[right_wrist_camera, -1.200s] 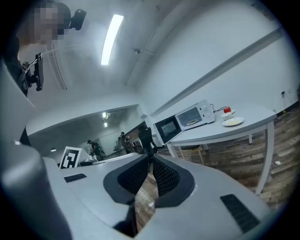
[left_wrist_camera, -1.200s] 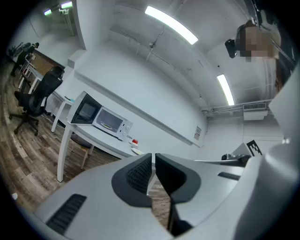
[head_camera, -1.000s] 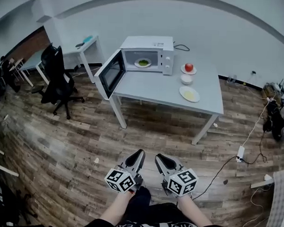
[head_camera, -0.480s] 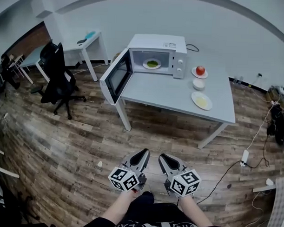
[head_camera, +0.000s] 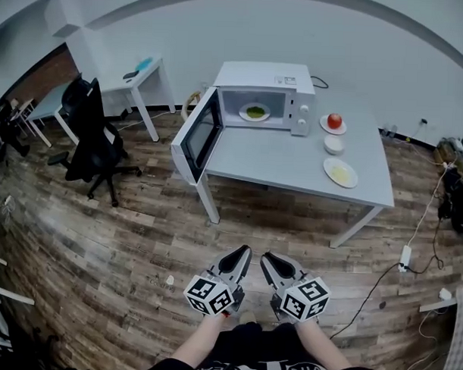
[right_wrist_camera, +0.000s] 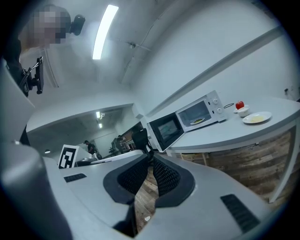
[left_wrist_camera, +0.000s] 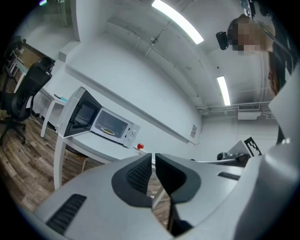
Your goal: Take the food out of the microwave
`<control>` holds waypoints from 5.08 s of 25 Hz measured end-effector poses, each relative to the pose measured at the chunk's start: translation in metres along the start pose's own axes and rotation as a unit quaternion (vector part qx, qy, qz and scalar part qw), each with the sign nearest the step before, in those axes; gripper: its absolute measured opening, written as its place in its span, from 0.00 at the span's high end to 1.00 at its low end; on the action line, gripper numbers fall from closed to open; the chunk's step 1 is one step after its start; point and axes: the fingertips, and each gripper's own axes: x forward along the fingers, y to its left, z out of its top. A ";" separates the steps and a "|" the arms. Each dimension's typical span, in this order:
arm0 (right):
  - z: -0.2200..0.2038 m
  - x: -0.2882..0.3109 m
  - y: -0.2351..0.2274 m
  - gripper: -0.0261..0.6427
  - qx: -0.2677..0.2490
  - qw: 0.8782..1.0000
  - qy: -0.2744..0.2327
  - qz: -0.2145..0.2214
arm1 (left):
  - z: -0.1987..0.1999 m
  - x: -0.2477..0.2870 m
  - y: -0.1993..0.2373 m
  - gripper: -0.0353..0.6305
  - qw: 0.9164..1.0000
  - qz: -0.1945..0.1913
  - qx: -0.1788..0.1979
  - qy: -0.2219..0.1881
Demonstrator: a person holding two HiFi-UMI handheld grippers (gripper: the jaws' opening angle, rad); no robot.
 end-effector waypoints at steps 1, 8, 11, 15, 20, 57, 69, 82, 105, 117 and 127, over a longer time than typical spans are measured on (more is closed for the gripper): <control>-0.002 0.003 0.001 0.88 0.001 1.000 0.002 -0.001 | 0.001 -0.001 0.004 0.90 1.000 0.002 -0.004 -0.004; 0.004 0.013 -0.009 0.88 -0.002 1.000 0.000 -0.023 | -0.001 0.003 0.016 0.90 1.000 0.000 -0.024 -0.005; 0.001 0.020 -0.016 0.88 0.007 1.000 0.001 -0.030 | -0.005 0.006 0.024 0.90 1.000 0.002 -0.027 0.001; 0.002 0.040 -0.026 0.88 0.015 1.000 0.001 -0.023 | 0.002 0.015 0.041 0.90 1.000 0.008 -0.024 -0.001; 0.020 0.077 -0.041 0.88 0.015 1.000 -0.008 -0.005 | 0.020 0.031 0.070 0.90 1.000 0.022 -0.012 -0.008; 0.109 0.199 -0.220 0.88 0.019 1.000 -0.002 -0.009 | 0.052 0.240 0.169 0.90 0.999 0.031 -0.021 0.016; 0.097 0.205 -0.237 0.88 0.046 0.999 0.012 -0.015 | 0.040 0.257 0.181 0.90 0.998 0.035 -0.043 0.027; 0.121 0.257 -0.281 0.88 0.060 0.998 0.019 -0.032 | 0.059 0.321 0.223 0.90 0.997 0.008 -0.078 0.024; 0.141 0.354 -0.347 0.88 0.140 0.989 0.021 -0.047 | 0.069 0.377 0.302 0.90 0.993 0.022 -0.105 0.043; 0.158 0.397 -0.396 0.88 0.244 0.967 -0.003 -0.073 | 0.072 0.391 0.333 0.90 0.994 0.046 -0.089 0.050; 0.177 0.425 -0.409 0.88 0.303 0.951 -0.035 -0.056 | 0.070 0.390 0.346 0.90 0.995 0.058 -0.066 0.056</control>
